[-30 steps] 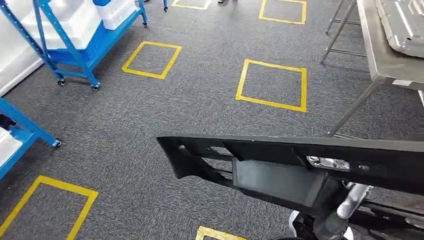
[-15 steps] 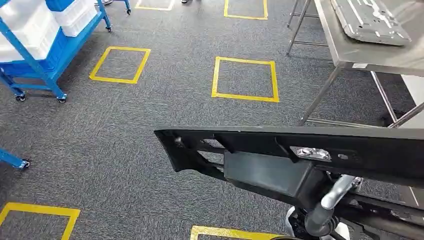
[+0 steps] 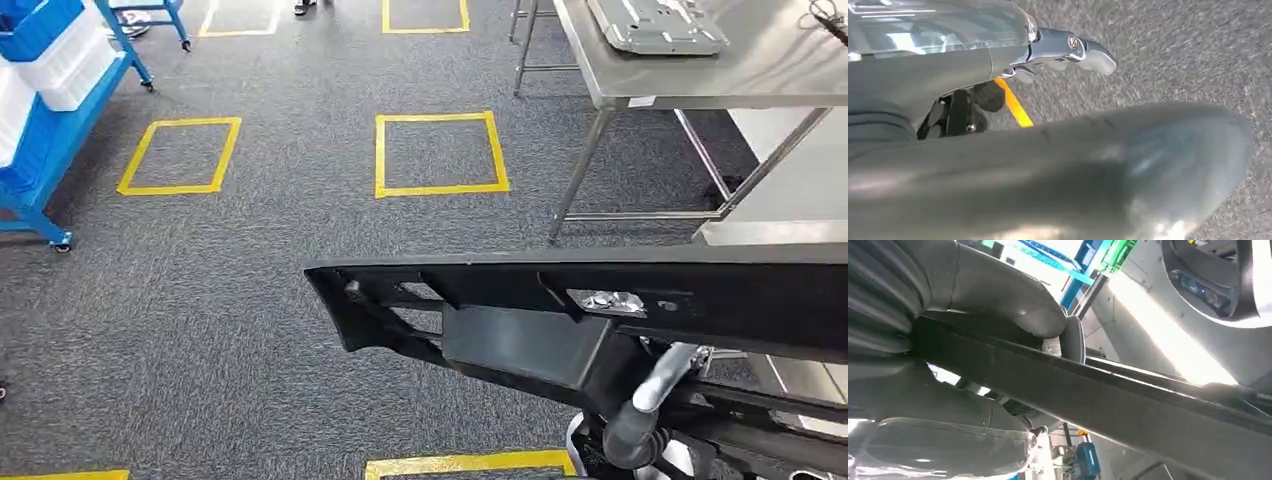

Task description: Take the parts from the cabinet and place them on the table.

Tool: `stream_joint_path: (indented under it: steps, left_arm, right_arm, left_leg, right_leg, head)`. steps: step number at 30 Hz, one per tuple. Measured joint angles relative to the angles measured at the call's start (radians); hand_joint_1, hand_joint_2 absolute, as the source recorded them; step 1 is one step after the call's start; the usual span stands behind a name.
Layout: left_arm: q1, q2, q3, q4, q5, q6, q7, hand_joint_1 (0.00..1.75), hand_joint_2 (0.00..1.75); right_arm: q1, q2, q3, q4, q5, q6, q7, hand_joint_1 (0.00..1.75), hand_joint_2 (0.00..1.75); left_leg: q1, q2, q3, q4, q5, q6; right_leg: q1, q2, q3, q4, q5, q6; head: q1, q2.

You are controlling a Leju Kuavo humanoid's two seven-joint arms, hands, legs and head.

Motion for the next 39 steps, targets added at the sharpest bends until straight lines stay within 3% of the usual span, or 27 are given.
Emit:
stream_joint_path:
  steps: [1,2,3,4,6,8,9,10,12,13,14,15,17,18,22,23,24,25,27,28,29,30,32,33,34,38,39]
  left_arm:
    - [-0.002,-0.001,0.000,0.000,0.000,-0.001,0.000,0.00,0.00]
    - [-0.004,-0.002,0.000,0.000,0.000,-0.001,0.000,0.00,0.00]
    - [-0.004,-0.003,0.002,0.000,-0.001,-0.001,0.000,0.00,0.00]
    - [-0.004,-0.005,0.004,0.001,0.000,-0.002,-0.001,0.00,0.00]
    - [-0.007,-0.009,0.007,0.001,-0.001,0.003,-0.003,0.00,0.00]
    - [-0.010,-0.019,0.012,0.001,0.002,0.005,-0.003,0.00,0.00]
    - [-0.011,-0.019,0.016,0.001,0.000,0.005,-0.003,0.00,0.00]
    - [-0.010,-0.019,0.019,0.001,0.000,0.005,-0.004,0.00,0.00]
    - [-0.004,-0.023,0.023,0.001,0.000,0.005,-0.004,0.00,0.00]
    - [-0.003,-0.022,0.024,0.001,0.000,0.005,-0.004,0.00,0.00]
    - [-0.003,-0.023,0.024,0.001,0.000,0.005,-0.004,0.00,0.00]
    - [-0.004,-0.023,0.024,0.001,0.000,0.005,-0.004,0.00,0.00]
    - [-0.006,-0.026,0.024,0.001,0.000,0.005,-0.004,0.00,0.00]
    - [-0.006,-0.027,0.025,0.001,0.000,0.006,-0.005,0.00,0.00]
    - [-0.008,-0.033,0.031,0.001,0.000,0.007,-0.020,0.00,0.00]
    - [-0.010,-0.034,0.031,0.001,0.000,0.007,-0.024,0.00,0.00]
    - [-0.011,-0.035,0.031,0.001,0.000,0.006,-0.025,0.00,0.00]
    - [-0.008,-0.039,0.032,0.001,0.000,0.006,-0.026,0.00,0.00]
    - [-0.001,-0.040,0.034,0.001,0.000,0.005,-0.026,0.00,0.00]
    - [0.002,-0.041,0.036,0.001,0.000,0.005,-0.025,0.00,0.00]
    - [0.006,-0.042,0.038,0.001,0.000,0.006,-0.024,0.00,0.00]
    - [0.008,-0.042,0.039,0.001,0.002,0.006,-0.024,0.00,0.00]
    - [0.007,-0.043,0.039,0.001,0.000,0.006,-0.024,0.00,0.00]
    - [0.007,-0.043,0.040,0.001,0.000,0.006,-0.024,0.00,0.00]
    - [0.007,-0.043,0.043,0.001,0.000,0.006,-0.024,0.00,0.00]
    - [0.006,-0.046,0.046,0.002,0.000,0.007,-0.024,0.00,0.00]
    - [0.005,-0.051,0.046,0.002,0.003,0.007,-0.024,0.00,0.00]
  right_arm:
    - [-0.005,-0.004,0.000,0.007,-0.008,-0.003,0.000,1.75,1.75]
    - [-0.011,-0.006,-0.001,0.013,-0.017,-0.003,0.000,1.75,1.75]
    - [-0.017,-0.009,-0.001,0.021,-0.023,-0.003,0.000,1.75,1.75]
    - [-0.025,-0.012,-0.002,0.031,-0.027,-0.003,0.000,1.75,1.75]
    - [-0.032,-0.016,-0.003,0.048,-0.031,-0.002,0.000,1.75,1.75]
    - [-0.035,-0.019,-0.003,0.061,-0.032,-0.002,0.000,1.75,1.75]
    - [-0.040,-0.021,-0.004,0.066,-0.033,-0.002,0.000,1.75,1.75]
    - [-0.047,-0.024,-0.004,0.071,-0.033,-0.002,0.000,1.75,1.75]
    - [-0.049,-0.026,-0.004,0.083,-0.034,-0.002,0.000,1.75,1.75]
    - [-0.049,-0.027,-0.004,0.087,-0.034,-0.002,0.000,1.75,1.75]
    - [-0.049,-0.029,-0.004,0.092,-0.034,-0.002,0.000,1.75,1.75]
    - [-0.049,-0.030,-0.004,0.095,-0.034,-0.002,0.000,1.75,1.75]
    - [-0.049,-0.031,-0.004,0.100,-0.034,-0.006,0.000,1.75,1.75]
    - [-0.051,-0.031,-0.005,0.104,-0.034,-0.011,0.000,1.75,1.75]
    - [-0.061,-0.038,-0.009,0.136,-0.048,-0.036,0.003,1.75,1.75]
    - [-0.062,-0.040,-0.011,0.143,-0.049,-0.040,0.003,1.75,1.75]
    - [-0.063,-0.042,-0.012,0.149,-0.049,-0.041,0.003,1.75,1.75]
    - [-0.068,-0.043,-0.013,0.157,-0.051,-0.041,0.003,1.75,1.75]
    - [-0.065,-0.045,-0.015,0.176,-0.052,-0.043,0.001,1.75,1.75]
    - [-0.060,-0.046,-0.015,0.181,-0.052,-0.045,0.001,1.75,1.75]
    - [-0.053,-0.047,-0.015,0.186,-0.050,-0.045,0.001,1.75,1.75]
    - [-0.048,-0.048,-0.015,0.190,-0.048,-0.045,0.000,1.75,1.75]
    - [-0.044,-0.050,-0.016,0.198,-0.046,-0.045,0.000,1.75,1.75]
    - [-0.044,-0.051,-0.016,0.201,-0.044,-0.045,0.000,1.75,1.75]
    - [-0.044,-0.051,-0.016,0.203,-0.043,-0.045,0.000,1.75,1.75]
    - [-0.039,-0.053,-0.016,0.207,-0.040,-0.044,0.000,1.75,1.75]
    - [-0.037,-0.056,-0.016,0.207,-0.040,-0.044,0.000,1.75,1.75]
  left_leg:
    - [0.002,-0.006,0.039,-0.095,0.056,0.001]
    - [0.006,-0.031,0.077,-0.183,0.101,0.001]
    - [0.010,-0.079,0.096,-0.224,0.092,0.007]
    - [0.007,-0.083,0.097,-0.237,0.092,0.012]
    - [0.000,-0.064,0.096,-0.233,0.094,0.023]
    - [0.011,-0.039,0.101,-0.252,0.107,0.042]
    - [0.007,-0.029,0.103,-0.257,0.110,0.049]
    - [0.005,-0.018,0.102,-0.257,0.111,0.052]
    - [0.000,0.007,0.101,-0.256,0.109,0.054]
    - [-0.001,0.021,0.100,-0.256,0.108,0.055]
    - [-0.001,0.032,0.101,-0.256,0.107,0.054]
    - [-0.002,0.042,0.102,-0.256,0.106,0.053]
    - [-0.002,0.059,0.108,-0.254,0.101,0.049]
    - [-0.004,0.067,0.111,-0.254,0.097,0.043]
    - [-0.009,0.099,0.118,-0.256,0.092,0.023]
    - [-0.010,0.100,0.119,-0.253,0.085,0.016]
    - [-0.003,0.064,0.116,-0.237,0.073,0.011]
    - [-0.002,0.029,0.090,-0.179,0.035,0.010]
    - [-0.002,0.007,0.012,-0.017,-0.041,0.006]
    - [-0.002,0.003,-0.021,0.047,-0.059,0.004]
    - [-0.001,0.002,-0.035,0.067,-0.050,0.004]
    - [-0.001,0.002,-0.025,0.038,-0.020,0.005]
    - [0.000,-0.011,0.042,-0.126,0.080,0.010]
    - [0.004,-0.049,0.078,-0.212,0.115,0.013]
    - [0.002,-0.074,0.086,-0.232,0.097,0.018]
    - [-0.003,-0.041,0.090,-0.237,0.107,0.042]
    - [0.002,-0.028,0.092,-0.248,0.114,0.052]
  right_leg:
    - [-0.001,0.014,0.001,0.004,-0.002,0.003]
    - [-0.003,0.024,0.000,0.010,-0.005,0.008]
    - [-0.001,0.033,-0.005,0.015,-0.008,0.014]
    - [-0.001,0.046,-0.012,0.022,-0.007,0.021]
    - [-0.008,0.063,-0.019,0.014,0.002,0.036]
    - [-0.007,0.070,-0.021,0.016,0.000,0.047]
    - [-0.001,0.014,-0.032,0.042,-0.021,0.049]
    - [-0.002,-0.022,-0.064,0.103,-0.060,0.051]
    - [-0.006,-0.048,-0.140,0.262,-0.129,0.056]
    - [-0.008,-0.051,-0.167,0.315,-0.139,0.058]
    - [-0.009,-0.053,-0.169,0.315,-0.124,0.059]
    - [-0.011,-0.055,-0.147,0.270,-0.091,0.059]
    - [-0.011,-0.079,-0.051,0.091,-0.007,0.055]
    - [-0.006,-0.123,-0.012,0.011,-0.004,0.048]
    - [0.007,-0.085,-0.018,0.009,-0.002,0.027]
    - [-0.003,-0.074,-0.011,-0.001,0.005,0.018]
    - [-0.004,-0.069,-0.010,-0.004,0.007,0.014]
    - [-0.006,-0.061,-0.011,-0.004,0.008,0.008]
    - [-0.004,-0.040,-0.012,-0.004,0.008,0.004]
    - [-0.003,-0.029,-0.012,-0.003,0.008,0.004]
    - [-0.003,-0.016,-0.011,-0.002,0.008,0.004]
    - [-0.003,-0.003,-0.011,-0.001,0.007,0.004]
    - [-0.004,0.023,-0.010,0.006,0.005,0.008]
    - [-0.006,0.033,-0.013,0.011,0.002,0.013]
    - [-0.001,0.043,-0.018,0.017,0.000,0.018]
    - [-0.008,0.075,-0.027,0.012,0.009,0.046]
    - [-0.010,0.047,-0.027,0.021,0.002,0.047]
  head:
    - [0.000,0.000]
    - [0.000,0.000]
    - [0.000,0.000]
    - [0.000,0.000]
    - [0.000,0.000]
    - [0.000,0.000]
    - [0.001,0.000]
    - [0.000,0.000]
    - [0.000,0.000]
    - [0.000,0.000]
    - [0.000,0.000]
    - [0.000,0.000]
    - [0.000,0.000]
    - [0.000,0.000]
    - [0.000,0.000]
    - [0.000,0.000]
    - [0.000,0.000]
    - [0.000,0.000]
    - [0.000,0.000]
    - [0.000,0.000]
    - [0.000,0.000]
    - [0.000,0.000]
    - [0.000,0.000]
    - [0.000,0.000]
    - [0.000,0.000]
    - [0.000,0.000]
    - [0.000,0.000]
